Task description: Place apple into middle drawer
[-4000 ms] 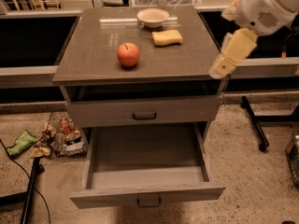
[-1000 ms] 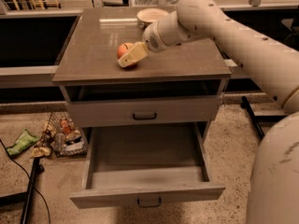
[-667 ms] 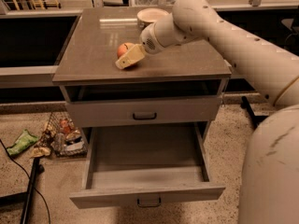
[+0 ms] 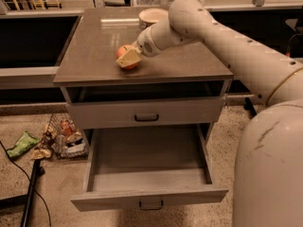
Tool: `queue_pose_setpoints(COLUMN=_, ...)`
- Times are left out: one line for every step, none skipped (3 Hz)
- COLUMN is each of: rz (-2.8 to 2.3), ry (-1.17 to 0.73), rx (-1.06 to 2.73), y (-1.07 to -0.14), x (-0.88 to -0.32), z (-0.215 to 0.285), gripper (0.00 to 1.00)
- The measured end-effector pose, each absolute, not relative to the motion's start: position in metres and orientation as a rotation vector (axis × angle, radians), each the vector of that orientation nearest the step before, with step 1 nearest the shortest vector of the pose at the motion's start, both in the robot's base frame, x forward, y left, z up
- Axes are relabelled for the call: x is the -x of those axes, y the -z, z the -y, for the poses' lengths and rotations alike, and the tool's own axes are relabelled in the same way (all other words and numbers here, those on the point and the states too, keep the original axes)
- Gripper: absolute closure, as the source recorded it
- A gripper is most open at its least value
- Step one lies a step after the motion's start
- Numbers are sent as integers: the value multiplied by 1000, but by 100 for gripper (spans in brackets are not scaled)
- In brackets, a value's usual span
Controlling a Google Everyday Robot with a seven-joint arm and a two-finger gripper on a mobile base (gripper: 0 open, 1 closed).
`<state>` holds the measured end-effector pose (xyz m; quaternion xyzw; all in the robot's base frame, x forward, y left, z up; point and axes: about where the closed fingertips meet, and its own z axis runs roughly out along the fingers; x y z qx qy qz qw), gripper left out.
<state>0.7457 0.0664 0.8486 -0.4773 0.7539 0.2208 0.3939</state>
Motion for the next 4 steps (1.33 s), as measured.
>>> queue_pose_setpoints(rz=-1895, ry=-572, rx=1223, y=-849, x=-744, z=-71, gripper=64)
queue_pose_setpoints(rz=-1806, ry=-567, rx=1272, y=-875, x=-724, z=-65, gripper=87)
queue_pose_setpoints(rz=-1696, ry=-555, rx=1382, y=-906, x=-686, z=-49, gripper=100)
queue_pose_setpoints(rz=-1696, ry=-555, rx=1382, y=-906, x=-685, z=-49, gripper=100)
